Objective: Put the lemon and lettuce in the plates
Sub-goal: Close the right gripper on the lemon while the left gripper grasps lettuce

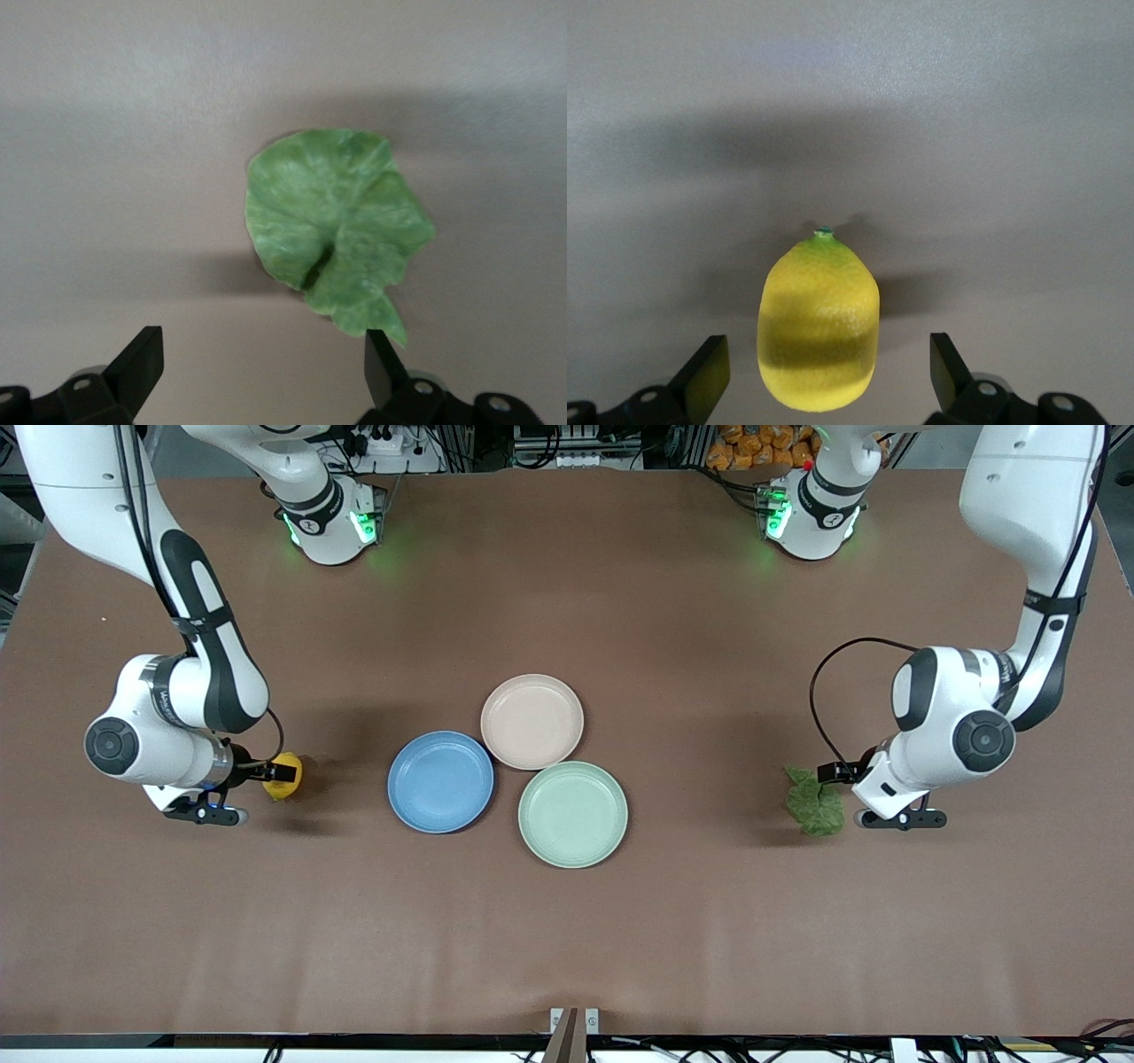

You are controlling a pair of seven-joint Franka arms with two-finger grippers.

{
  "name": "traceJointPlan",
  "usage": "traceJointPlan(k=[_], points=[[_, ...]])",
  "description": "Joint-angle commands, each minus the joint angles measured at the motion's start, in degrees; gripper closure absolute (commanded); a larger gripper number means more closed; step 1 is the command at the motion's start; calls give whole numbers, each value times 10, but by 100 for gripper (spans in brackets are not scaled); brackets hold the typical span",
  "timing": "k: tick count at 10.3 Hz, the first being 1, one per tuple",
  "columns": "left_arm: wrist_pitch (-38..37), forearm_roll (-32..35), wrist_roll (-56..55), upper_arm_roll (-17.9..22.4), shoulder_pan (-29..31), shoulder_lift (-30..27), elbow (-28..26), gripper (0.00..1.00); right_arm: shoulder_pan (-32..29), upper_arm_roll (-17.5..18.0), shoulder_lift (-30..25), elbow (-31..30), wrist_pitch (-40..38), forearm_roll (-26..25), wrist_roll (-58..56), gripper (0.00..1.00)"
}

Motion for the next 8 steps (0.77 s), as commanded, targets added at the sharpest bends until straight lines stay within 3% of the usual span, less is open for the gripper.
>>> traceJointPlan(k=[1, 2, 3, 4, 5, 6, 7, 8], points=[[8, 8, -12, -7, -1, 79, 54, 0, 2, 2, 7, 2, 3, 12, -2, 0], [7, 10, -13, -7, 0, 81, 58, 0, 2, 2, 10, 2, 4, 12, -2, 0], [7, 12, -13, -8, -4, 84, 59, 0, 1, 2, 14, 3, 4, 12, -4, 15], [8, 13, -13, -9, -4, 96, 77, 0, 2, 3, 15, 3, 4, 12, -4, 38], [7, 14, -12, -9, -4, 96, 81, 2, 0, 6, 16, 3, 4, 12, -4, 50], [7, 14, -12, -9, -4, 97, 81, 16, 1, 6, 16, 3, 4, 12, -4, 61], [8, 15, -13, -9, -5, 98, 81, 33, 1, 7, 15, 5, -1, 12, -4, 79], [8, 15, -13, -9, -8, 99, 81, 58, 2, 13, 7, 10, -17, 12, -3, 88]])
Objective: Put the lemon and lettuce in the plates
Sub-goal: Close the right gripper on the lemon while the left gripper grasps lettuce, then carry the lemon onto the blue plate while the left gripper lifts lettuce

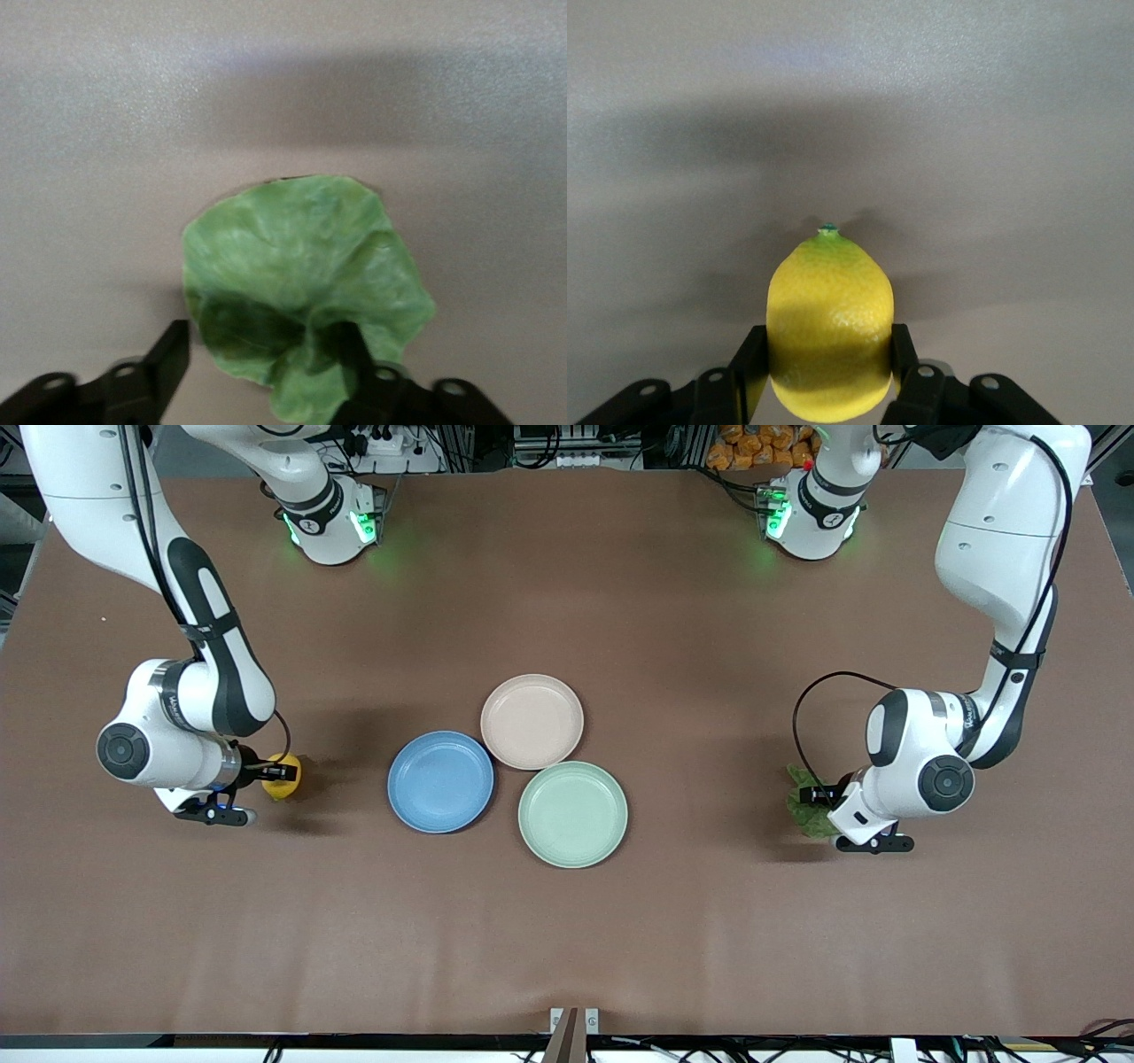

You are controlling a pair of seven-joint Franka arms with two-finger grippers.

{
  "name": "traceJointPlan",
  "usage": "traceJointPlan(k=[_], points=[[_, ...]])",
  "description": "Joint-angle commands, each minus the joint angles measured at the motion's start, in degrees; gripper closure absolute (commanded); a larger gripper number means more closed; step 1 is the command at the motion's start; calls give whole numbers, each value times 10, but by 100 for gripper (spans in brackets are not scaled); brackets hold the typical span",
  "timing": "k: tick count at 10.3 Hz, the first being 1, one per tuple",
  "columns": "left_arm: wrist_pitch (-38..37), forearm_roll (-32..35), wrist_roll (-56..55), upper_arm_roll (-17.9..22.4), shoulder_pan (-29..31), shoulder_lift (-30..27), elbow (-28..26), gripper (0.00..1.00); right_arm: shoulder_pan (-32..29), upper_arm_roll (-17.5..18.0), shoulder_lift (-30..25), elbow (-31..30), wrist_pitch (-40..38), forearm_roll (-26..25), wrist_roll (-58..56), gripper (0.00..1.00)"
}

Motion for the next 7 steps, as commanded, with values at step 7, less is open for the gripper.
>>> traceJointPlan(k=[7], points=[[-19, 15, -11, -2, -16, -11, 13, 100, 69, 80, -12, 148, -180, 8, 75, 100]])
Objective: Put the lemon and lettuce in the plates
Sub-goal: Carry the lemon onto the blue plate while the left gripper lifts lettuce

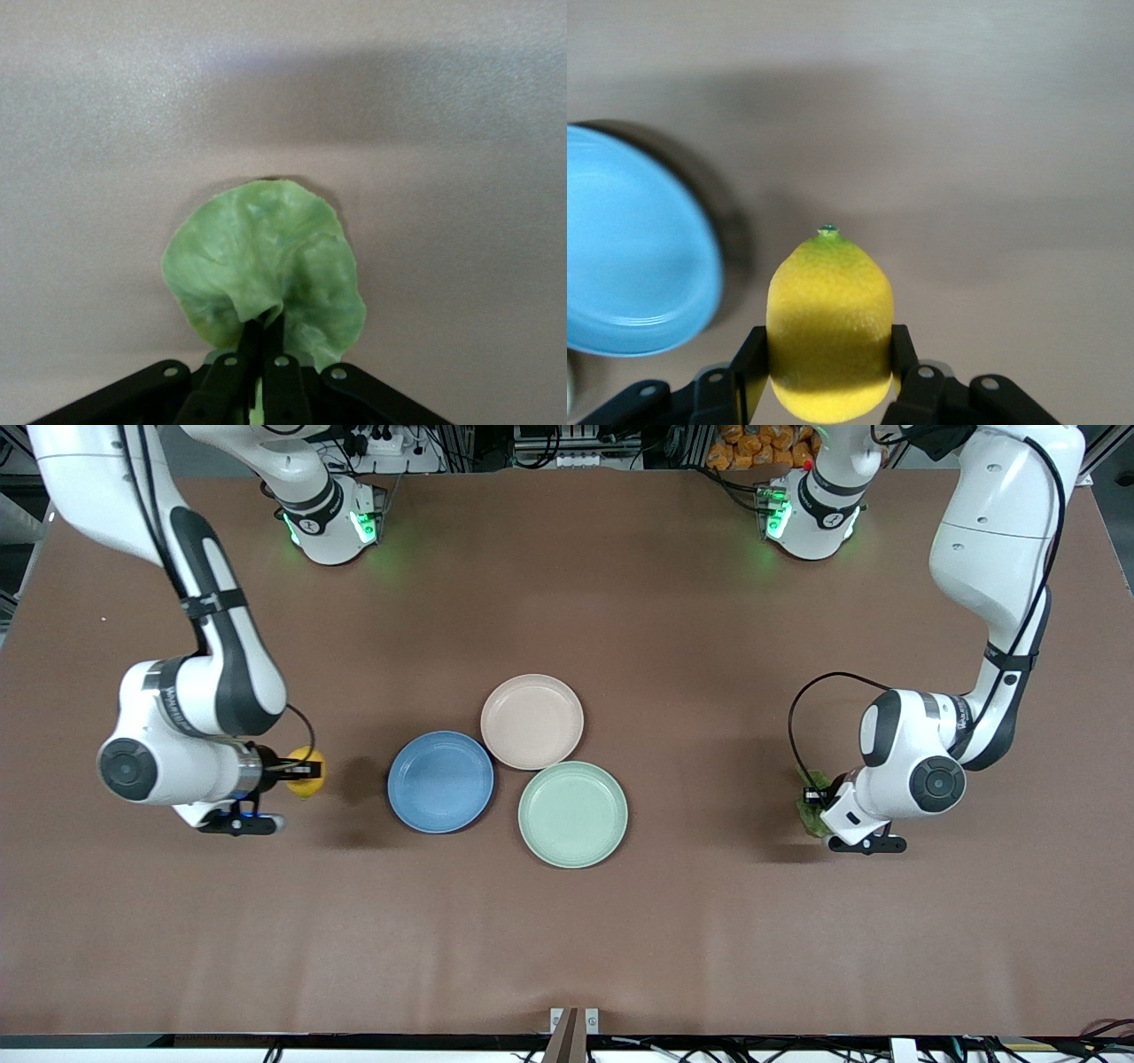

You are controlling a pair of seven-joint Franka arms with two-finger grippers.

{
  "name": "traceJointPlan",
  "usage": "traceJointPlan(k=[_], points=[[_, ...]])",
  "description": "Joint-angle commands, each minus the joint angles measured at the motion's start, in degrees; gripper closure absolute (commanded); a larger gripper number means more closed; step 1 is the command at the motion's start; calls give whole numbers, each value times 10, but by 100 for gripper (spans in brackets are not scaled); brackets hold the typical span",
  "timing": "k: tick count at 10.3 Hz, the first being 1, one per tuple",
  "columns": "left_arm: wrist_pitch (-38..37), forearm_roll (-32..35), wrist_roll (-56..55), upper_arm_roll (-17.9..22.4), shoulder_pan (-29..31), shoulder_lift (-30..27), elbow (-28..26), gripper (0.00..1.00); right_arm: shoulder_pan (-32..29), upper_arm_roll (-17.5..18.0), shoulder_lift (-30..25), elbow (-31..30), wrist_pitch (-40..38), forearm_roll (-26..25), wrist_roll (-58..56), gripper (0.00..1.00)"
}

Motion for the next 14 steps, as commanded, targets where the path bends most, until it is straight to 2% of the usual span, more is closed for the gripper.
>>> traceJointPlan(k=[1, 3, 4, 7, 10, 11, 12, 13, 14], points=[[-44, 8, -14, -2, -15, -28, 9, 100, 49, 12, 4, 20, 6, 8, 42, 100], [-97, 8, -89, -17, -42, -57, 20, 100, 93, 11, 21, 19, 67, 43, 53, 100], [-119, 7, -138, -45, -46, -69, 25, 100, 105, 11, 35, 17, 88, 45, 53, 100], [-128, 5, -284, -108, -63, -84, 27, 100, 114, 11, 64, 18, 99, 46, 54, 100], [-127, 2, -441, -181, -78, -75, 47, 100, 120, 15, 71, 23, 99, 47, 80, 100], [-123, -11, -480, -187, -97, -69, 47, 100, 124, 16, 76, 29, 98, 47, 97, 90], [-120, -22, -522, -187, -125, -68, 49, 100, 129, 16, 79, 36, 95, 55, 112, 75], [-120, -23, -565, -187, -145, -61, 61, 100, 137, 15, 88, 47, 94, 85, 123, 34], [-119, -22, -601, -187, -165, -50, 67, 100, 137, 15, 97, 54, 93, 95, 124, 0]])
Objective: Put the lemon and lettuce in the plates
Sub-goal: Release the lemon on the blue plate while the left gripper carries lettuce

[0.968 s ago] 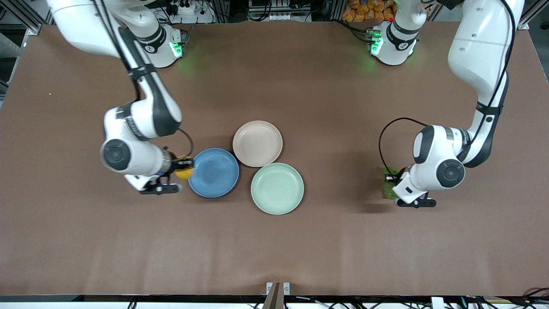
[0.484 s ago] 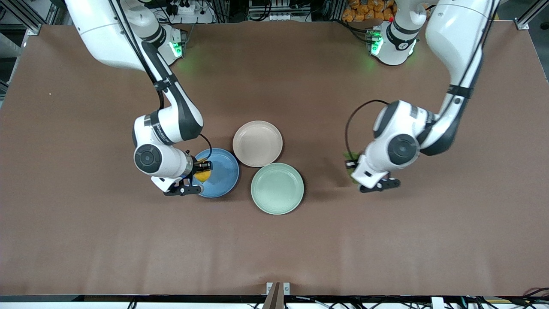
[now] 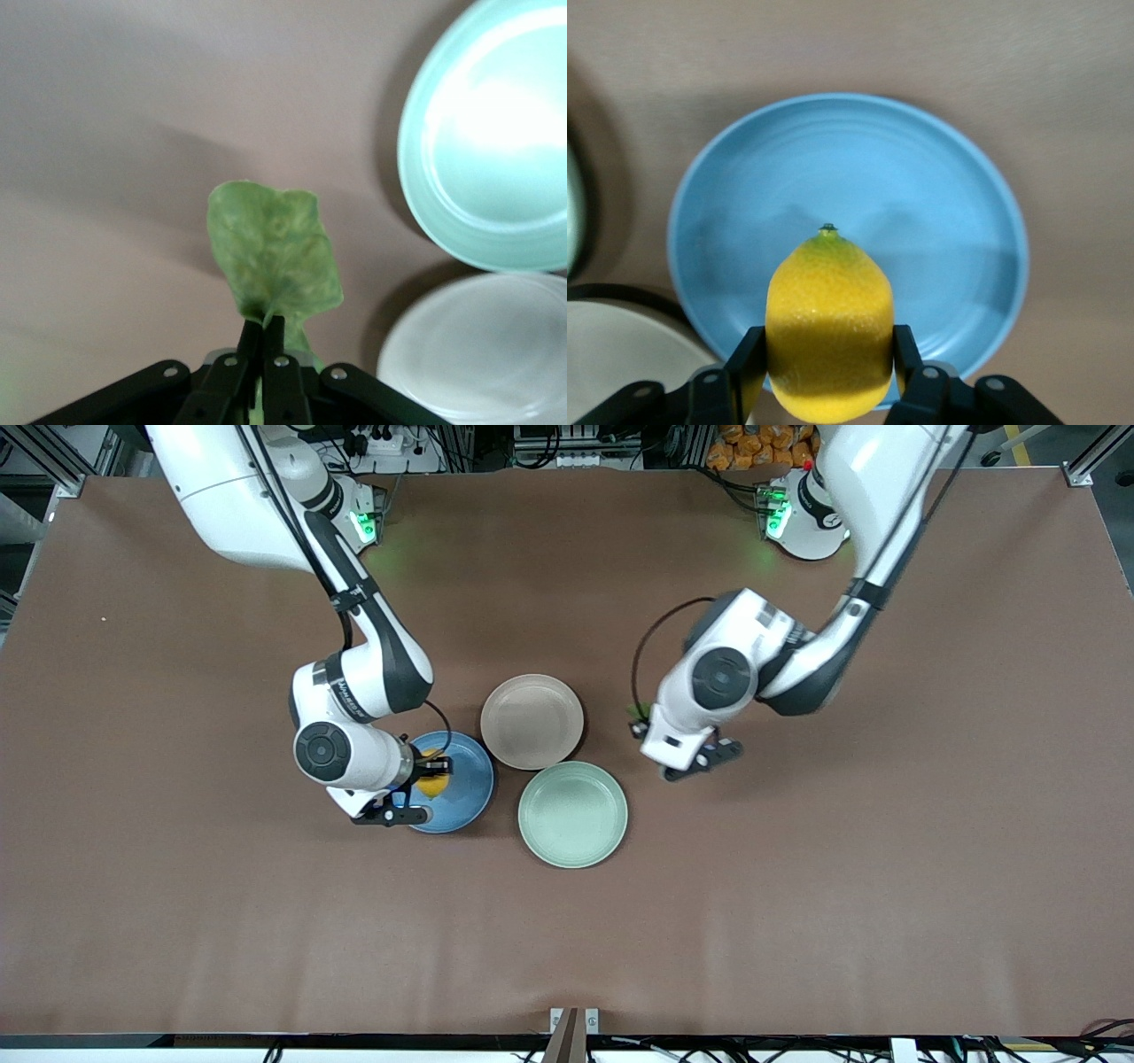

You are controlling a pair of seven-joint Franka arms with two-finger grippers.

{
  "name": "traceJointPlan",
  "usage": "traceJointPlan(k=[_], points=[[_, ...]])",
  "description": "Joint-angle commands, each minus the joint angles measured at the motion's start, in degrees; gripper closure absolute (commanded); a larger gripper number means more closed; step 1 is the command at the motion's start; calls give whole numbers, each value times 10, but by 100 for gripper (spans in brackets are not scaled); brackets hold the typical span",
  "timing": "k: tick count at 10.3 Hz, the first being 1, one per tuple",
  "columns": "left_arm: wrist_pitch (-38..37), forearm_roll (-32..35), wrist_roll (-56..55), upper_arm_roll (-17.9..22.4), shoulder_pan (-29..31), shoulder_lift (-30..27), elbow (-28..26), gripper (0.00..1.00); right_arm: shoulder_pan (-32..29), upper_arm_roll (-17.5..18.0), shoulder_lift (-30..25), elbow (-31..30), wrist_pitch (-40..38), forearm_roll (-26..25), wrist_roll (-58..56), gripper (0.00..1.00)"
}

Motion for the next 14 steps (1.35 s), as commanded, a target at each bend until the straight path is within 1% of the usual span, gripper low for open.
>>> traceJointPlan(k=[1, 3, 4, 5, 7, 9, 10, 12, 13, 14], points=[[2, -10, -72, 2, -39, 23, 29, 100, 1, -2, 25, 32, -9, 22, 11, 0], [7, -18, -137, 2, -68, 44, 55, 100, -3, -4, 22, 52, -15, 19, 4, 0], [15, -19, -164, 2, -79, 52, 66, 100, -15, -4, 18, 65, -27, 17, -11, 0], [37, -20, -204, 2, -91, 61, 71, 100, -30, -4, 17, 83, -53, 7, -36, 0], [66, -19, -240, 3, -113, 77, 79, 100, -57, -4, 15, 119, -105, -25, -62, 0], [101, -20, -270, 4, -128, 88, 78, 100, -60, -4, -10, 151, -166, -53, -62, 0], [112, -20, -273, 4, -136, 100, 78, 100, -63, -6, -19, 171, -197, -58, -63, 0], [139, -20, -280, 4, -147, 116, 79, 100, -83, -5, -61, 190, -258, -58, -63, 0], [145, -19, -276, 5, -146, 118, 79, 19, -94, -5, -91, 191, -289, -58, -62, 0], [145, -12, -256, 5, -143, 116, 79, 0, -107, -7, -116, 191, -318, -59, -62, 0]])
